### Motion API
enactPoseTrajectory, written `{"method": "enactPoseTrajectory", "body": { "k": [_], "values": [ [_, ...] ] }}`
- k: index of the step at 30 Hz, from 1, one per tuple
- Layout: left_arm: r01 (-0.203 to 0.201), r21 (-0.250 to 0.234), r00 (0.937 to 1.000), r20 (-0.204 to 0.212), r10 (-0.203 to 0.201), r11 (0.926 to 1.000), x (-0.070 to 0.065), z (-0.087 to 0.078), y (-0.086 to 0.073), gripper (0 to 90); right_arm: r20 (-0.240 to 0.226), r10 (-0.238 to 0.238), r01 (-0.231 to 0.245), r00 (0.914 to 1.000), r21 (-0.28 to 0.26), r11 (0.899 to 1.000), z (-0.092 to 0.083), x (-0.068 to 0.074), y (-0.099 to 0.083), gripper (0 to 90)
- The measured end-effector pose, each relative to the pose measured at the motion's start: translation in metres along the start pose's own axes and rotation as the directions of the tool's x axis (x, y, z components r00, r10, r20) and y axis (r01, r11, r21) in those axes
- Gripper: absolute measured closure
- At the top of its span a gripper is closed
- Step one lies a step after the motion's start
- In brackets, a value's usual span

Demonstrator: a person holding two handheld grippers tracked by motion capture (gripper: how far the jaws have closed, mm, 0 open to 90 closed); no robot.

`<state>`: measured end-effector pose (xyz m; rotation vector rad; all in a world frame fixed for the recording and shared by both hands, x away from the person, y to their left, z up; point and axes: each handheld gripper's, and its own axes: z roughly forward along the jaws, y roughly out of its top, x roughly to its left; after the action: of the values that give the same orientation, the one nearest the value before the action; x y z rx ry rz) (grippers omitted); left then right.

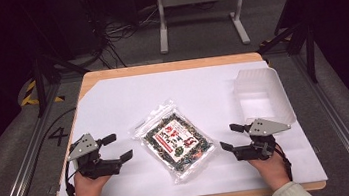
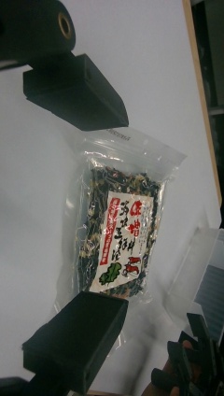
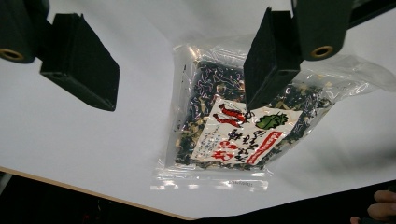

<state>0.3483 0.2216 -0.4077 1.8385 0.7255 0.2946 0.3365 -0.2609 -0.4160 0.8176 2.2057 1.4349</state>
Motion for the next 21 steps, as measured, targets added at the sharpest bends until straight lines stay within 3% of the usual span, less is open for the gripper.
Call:
{"method": "enactPoseTrajectory", "body": {
  "k": [3,11,19,21],
  "values": [
    [-0.018,0.013,0.9998,0.006,0.018,0.9998,0.003,0.003,0.007,7.2,0.003,-0.001,0.001,1.0000,0.003,1.000,0.001,-0.001,0.000,26.0],
    [0.020,0.011,0.9993,0.031,-0.020,0.9997,0.012,0.009,0.021,5.3,-0.004,-0.002,0.002,1.0000,0.010,1.000,0.004,-0.001,-0.001,25.1],
    [0.049,-0.027,0.9986,0.023,-0.048,0.9984,0.021,0.016,0.036,5.1,-0.005,-0.001,0.001,1.0000,0.005,1.000,0.003,-0.002,-0.001,25.0],
    [0.072,-0.020,0.9970,0.030,-0.071,0.9972,0.026,0.018,0.038,5.5,-0.009,0.001,-0.001,1.0000,0.004,1.000,0.003,-0.002,-0.001,24.8]
  ]
}}
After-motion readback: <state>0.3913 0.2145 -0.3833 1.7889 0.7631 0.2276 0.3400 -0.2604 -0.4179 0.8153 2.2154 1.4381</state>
